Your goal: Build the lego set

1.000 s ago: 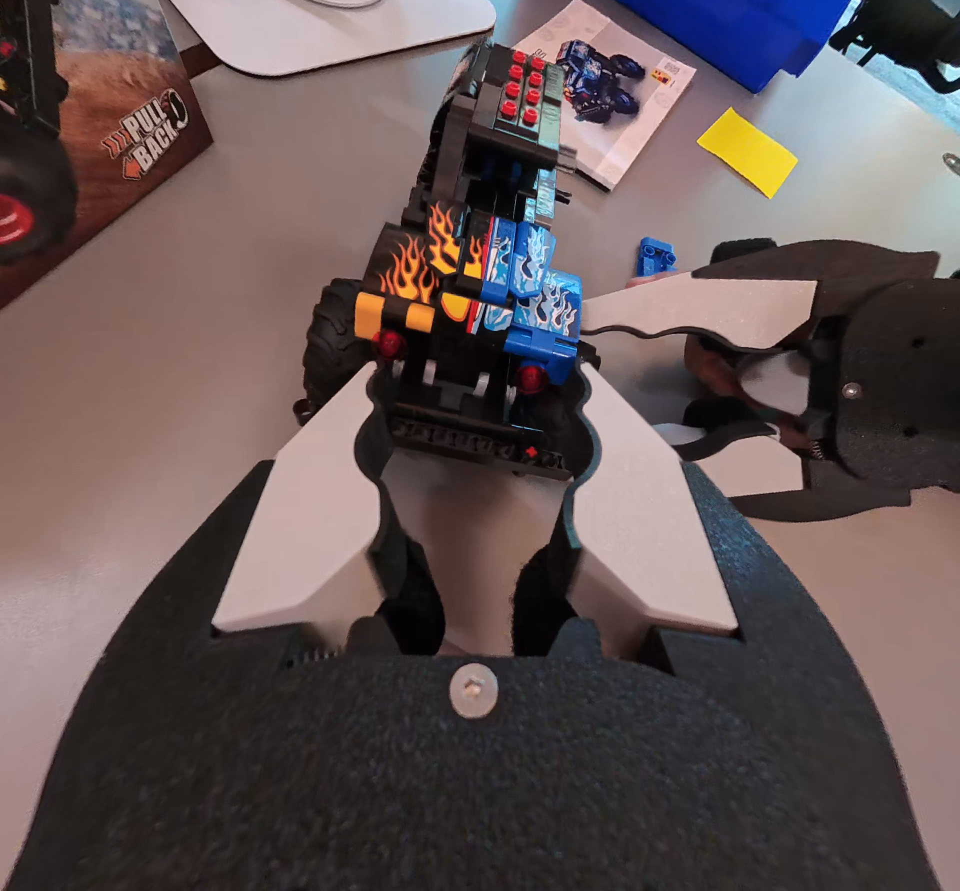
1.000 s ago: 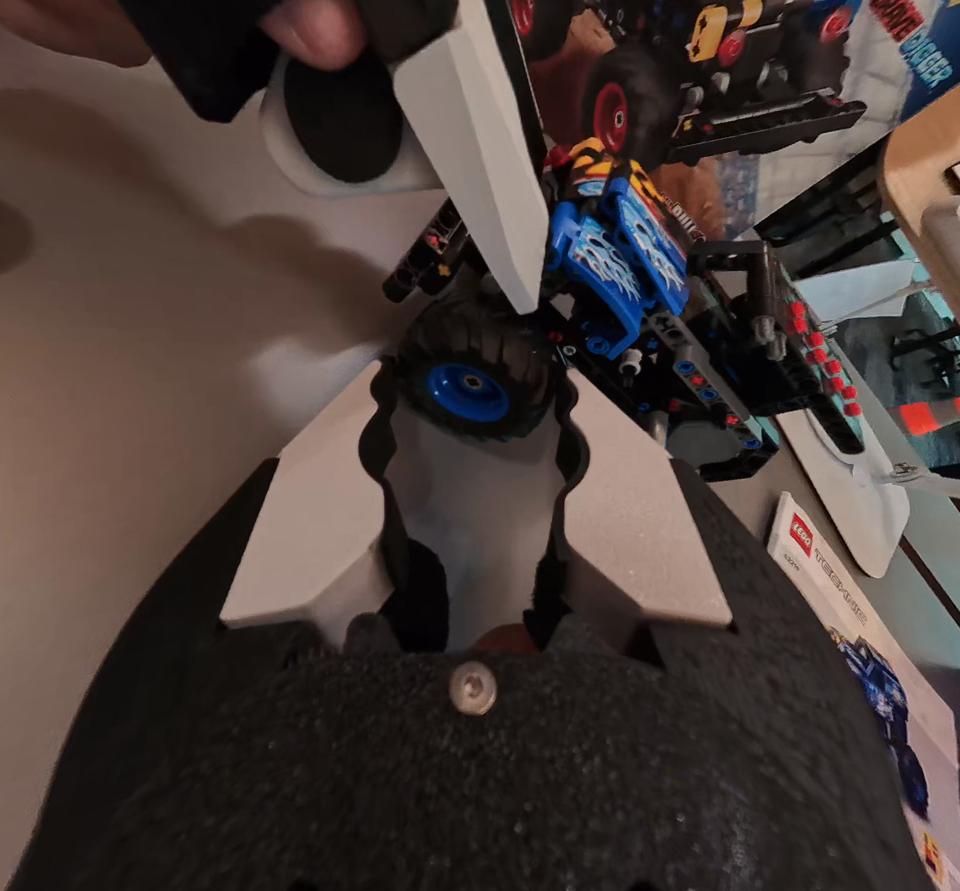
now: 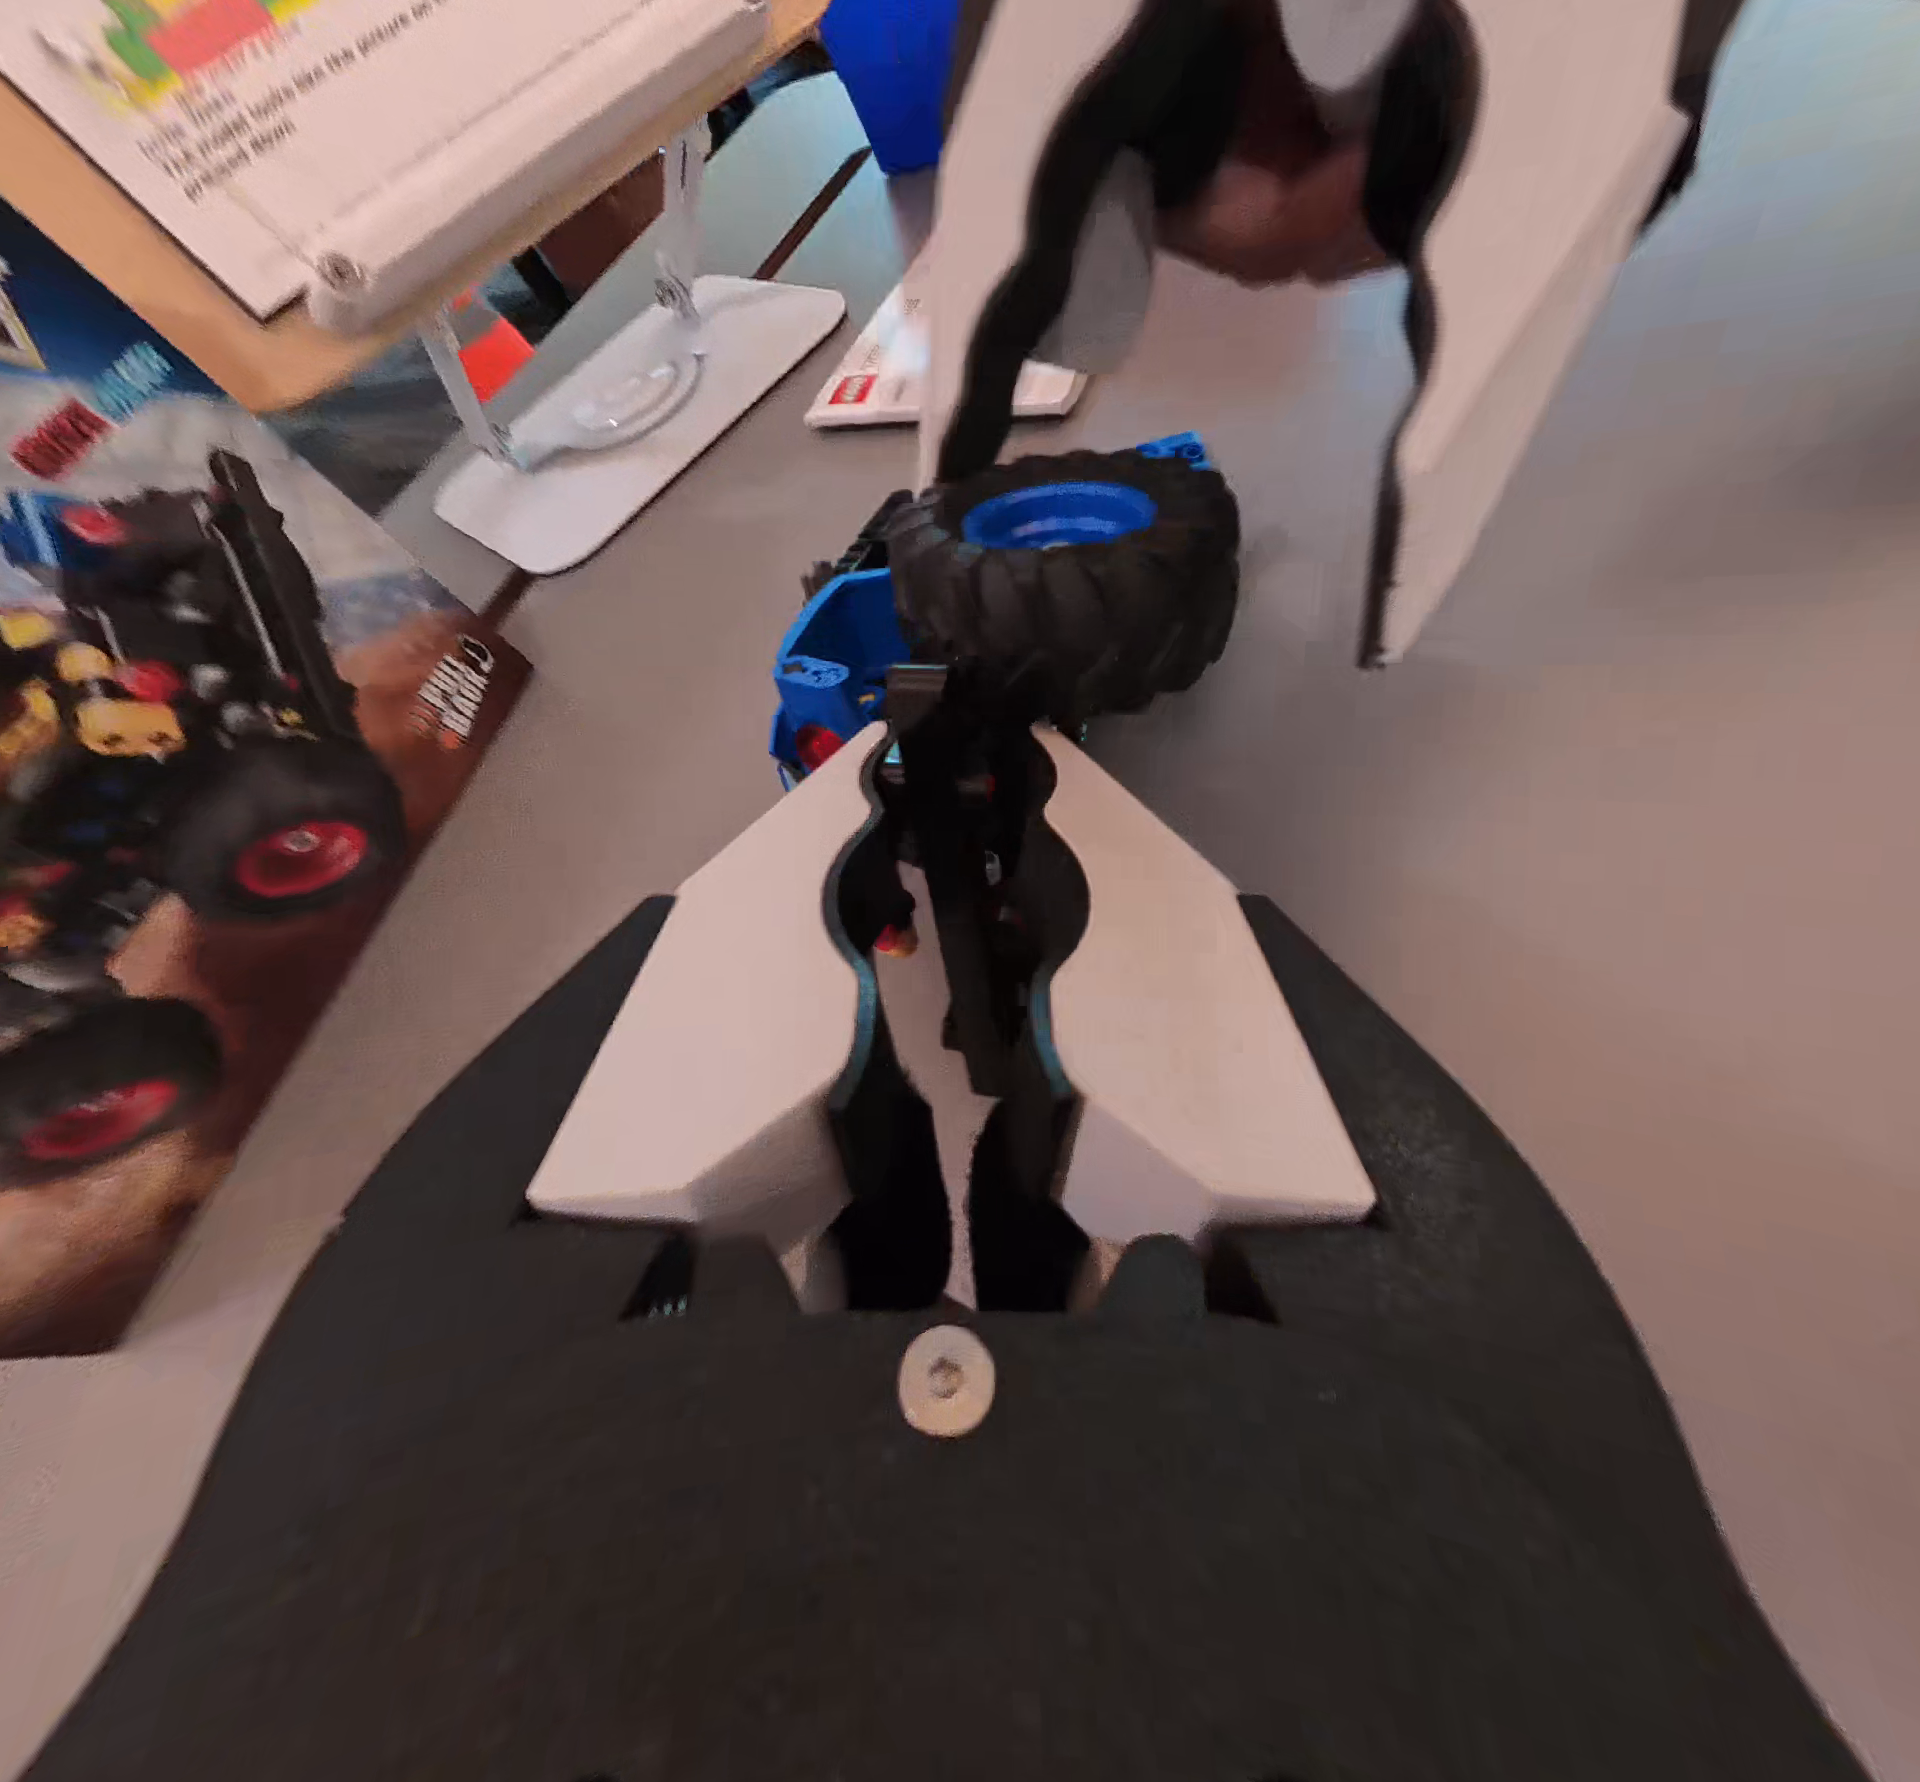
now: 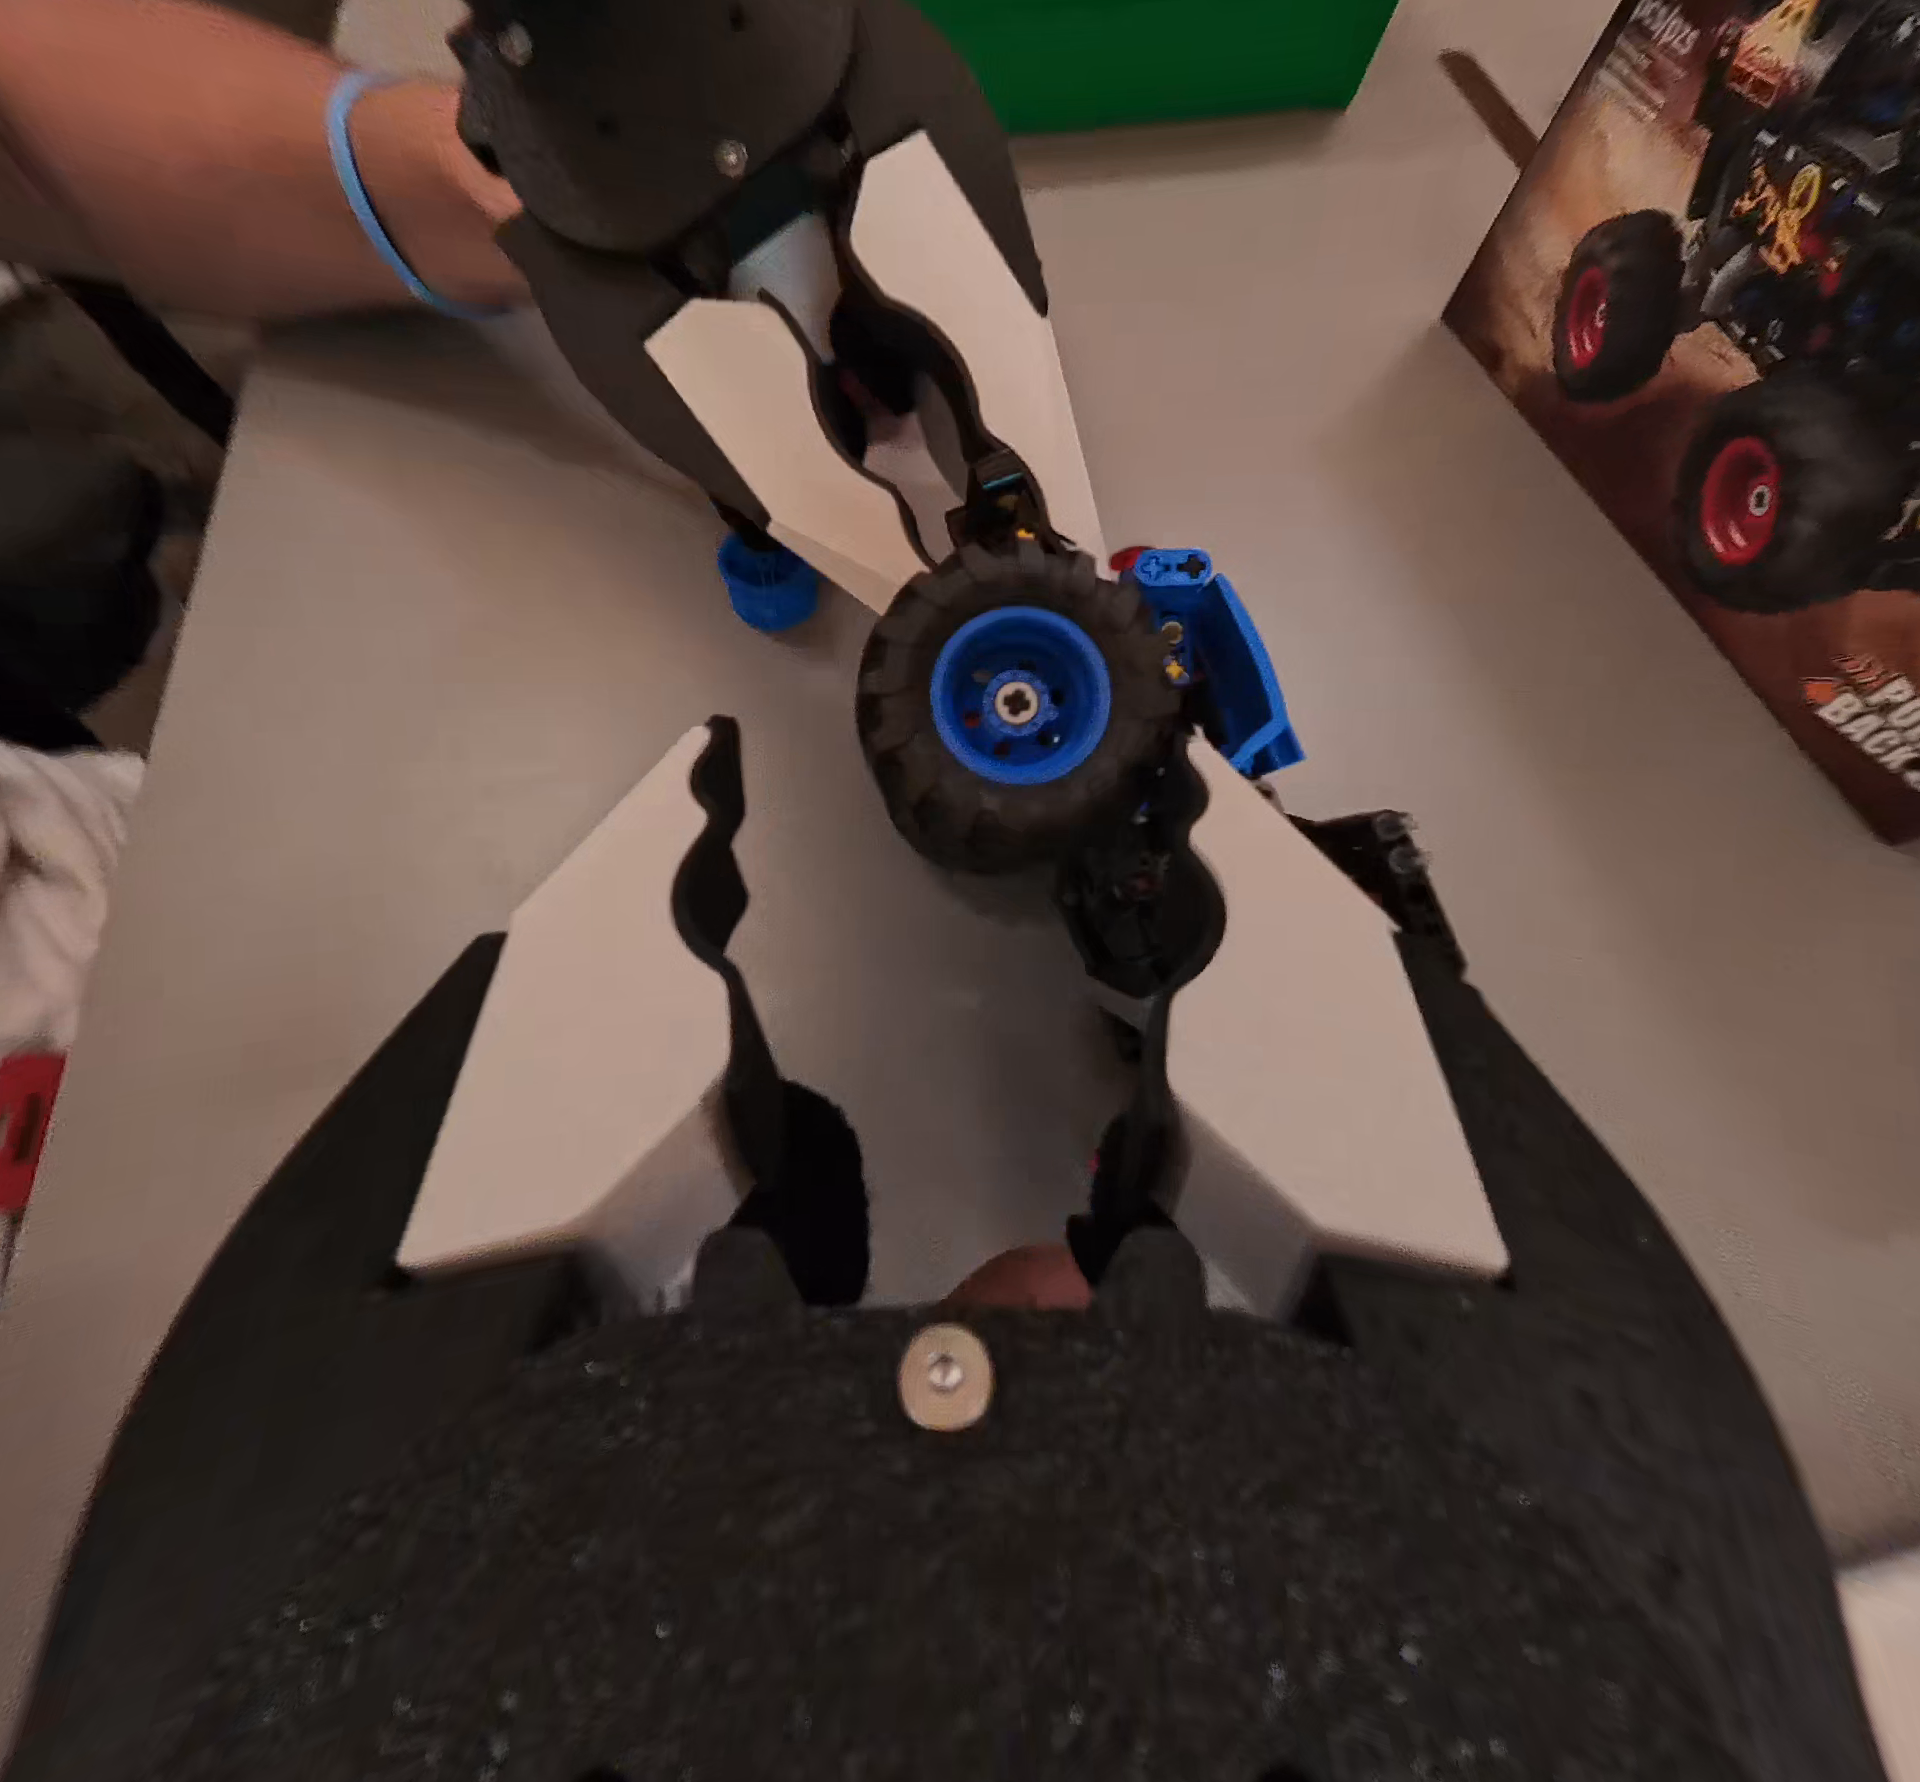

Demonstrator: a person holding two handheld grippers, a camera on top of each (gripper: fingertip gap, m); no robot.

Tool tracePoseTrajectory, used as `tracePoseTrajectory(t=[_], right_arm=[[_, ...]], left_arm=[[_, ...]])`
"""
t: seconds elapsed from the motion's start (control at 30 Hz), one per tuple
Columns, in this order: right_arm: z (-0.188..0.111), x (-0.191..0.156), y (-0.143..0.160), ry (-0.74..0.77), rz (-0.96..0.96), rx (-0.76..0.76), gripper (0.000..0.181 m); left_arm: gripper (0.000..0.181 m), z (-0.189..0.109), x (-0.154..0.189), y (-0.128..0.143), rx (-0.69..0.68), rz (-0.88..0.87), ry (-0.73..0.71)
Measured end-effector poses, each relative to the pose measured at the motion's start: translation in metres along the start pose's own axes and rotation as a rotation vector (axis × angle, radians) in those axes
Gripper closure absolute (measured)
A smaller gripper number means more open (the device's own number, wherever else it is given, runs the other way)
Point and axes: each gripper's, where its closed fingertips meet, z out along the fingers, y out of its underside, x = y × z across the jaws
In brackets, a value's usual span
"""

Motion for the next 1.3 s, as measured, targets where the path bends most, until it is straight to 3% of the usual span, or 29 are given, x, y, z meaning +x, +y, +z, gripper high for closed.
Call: tracePoseTrajectory(t=[0.03, 0.2, 0.73, 1.0, 1.17, 1.23, 1.3], right_arm=[[0.004, 0.001, -0.001, 0.021, 0.032, 0.060, 0.099], [0.012, 0.014, -0.008, 0.107, 0.155, 0.281, 0.120], [0.008, 0.024, -0.011, 0.098, 0.322, 0.384, 0.124], [0.007, 0.029, -0.011, 0.117, 0.378, 0.406, 0.124], [0.007, 0.029, -0.026, 0.142, 0.452, 0.415, 0.123], [0.010, 0.028, -0.030, 0.186, 0.458, 0.384, 0.123], [0.015, 0.029, -0.032, 0.257, 0.447, 0.348, 0.123]], left_arm=[[0.166, 0.000, 0.001, 0.003, 0.003, -0.010, 0.007], [0.166, 0.001, 0.000, 0.005, 0.035, -0.043, 0.023], [0.166, 0.005, -0.001, 0.014, -0.034, 0.104, -0.063], [0.165, 0.008, -0.002, 0.014, -0.057, 0.057, -0.080], [0.160, -0.007, -0.008, 0.003, -0.056, -0.077, -0.211], [0.154, -0.023, -0.006, 0.004, -0.050, -0.148, -0.346], [0.142, -0.045, -0.004, 0.006, -0.053, -0.107, -0.554]])
